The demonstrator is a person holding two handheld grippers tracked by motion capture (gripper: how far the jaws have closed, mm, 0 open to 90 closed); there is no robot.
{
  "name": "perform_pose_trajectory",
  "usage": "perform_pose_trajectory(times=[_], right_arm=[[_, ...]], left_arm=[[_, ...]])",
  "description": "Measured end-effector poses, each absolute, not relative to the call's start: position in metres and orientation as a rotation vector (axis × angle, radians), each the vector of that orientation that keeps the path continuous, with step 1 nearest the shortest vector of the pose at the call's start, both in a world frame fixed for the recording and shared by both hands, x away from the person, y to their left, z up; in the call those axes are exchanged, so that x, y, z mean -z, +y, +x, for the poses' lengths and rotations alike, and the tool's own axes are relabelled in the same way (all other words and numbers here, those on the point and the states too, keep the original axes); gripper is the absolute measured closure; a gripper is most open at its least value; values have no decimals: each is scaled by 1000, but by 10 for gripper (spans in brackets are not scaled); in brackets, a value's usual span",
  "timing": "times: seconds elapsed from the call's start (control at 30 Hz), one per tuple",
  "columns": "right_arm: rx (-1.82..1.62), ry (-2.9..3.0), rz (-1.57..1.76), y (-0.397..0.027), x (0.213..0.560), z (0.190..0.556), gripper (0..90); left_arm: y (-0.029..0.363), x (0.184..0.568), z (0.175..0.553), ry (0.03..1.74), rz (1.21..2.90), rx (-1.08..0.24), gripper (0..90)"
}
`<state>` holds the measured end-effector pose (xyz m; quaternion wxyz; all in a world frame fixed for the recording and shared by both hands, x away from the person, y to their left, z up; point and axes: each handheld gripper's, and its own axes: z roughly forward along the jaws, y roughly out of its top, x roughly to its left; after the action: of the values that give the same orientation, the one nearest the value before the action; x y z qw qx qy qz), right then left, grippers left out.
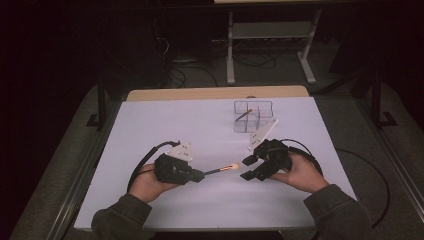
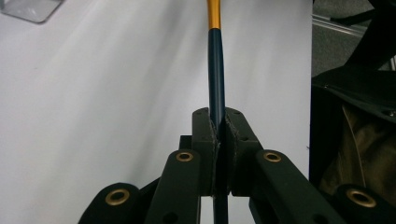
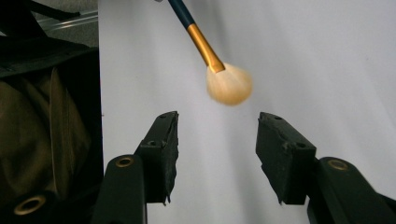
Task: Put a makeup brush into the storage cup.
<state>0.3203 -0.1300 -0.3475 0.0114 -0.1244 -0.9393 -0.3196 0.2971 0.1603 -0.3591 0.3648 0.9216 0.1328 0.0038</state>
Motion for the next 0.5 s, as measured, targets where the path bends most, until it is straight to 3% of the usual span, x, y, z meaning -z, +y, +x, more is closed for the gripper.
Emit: perform_pose_trajectory(times=[0.33, 0.5], right_arm=[[988, -2888, -405, -128, 354, 322, 517], [1016, -2846, -410, -125, 356, 324, 610]], left_arm=[[161, 358, 300, 389, 2341, -23, 840], [160, 356, 302, 405, 2311, -41, 841]])
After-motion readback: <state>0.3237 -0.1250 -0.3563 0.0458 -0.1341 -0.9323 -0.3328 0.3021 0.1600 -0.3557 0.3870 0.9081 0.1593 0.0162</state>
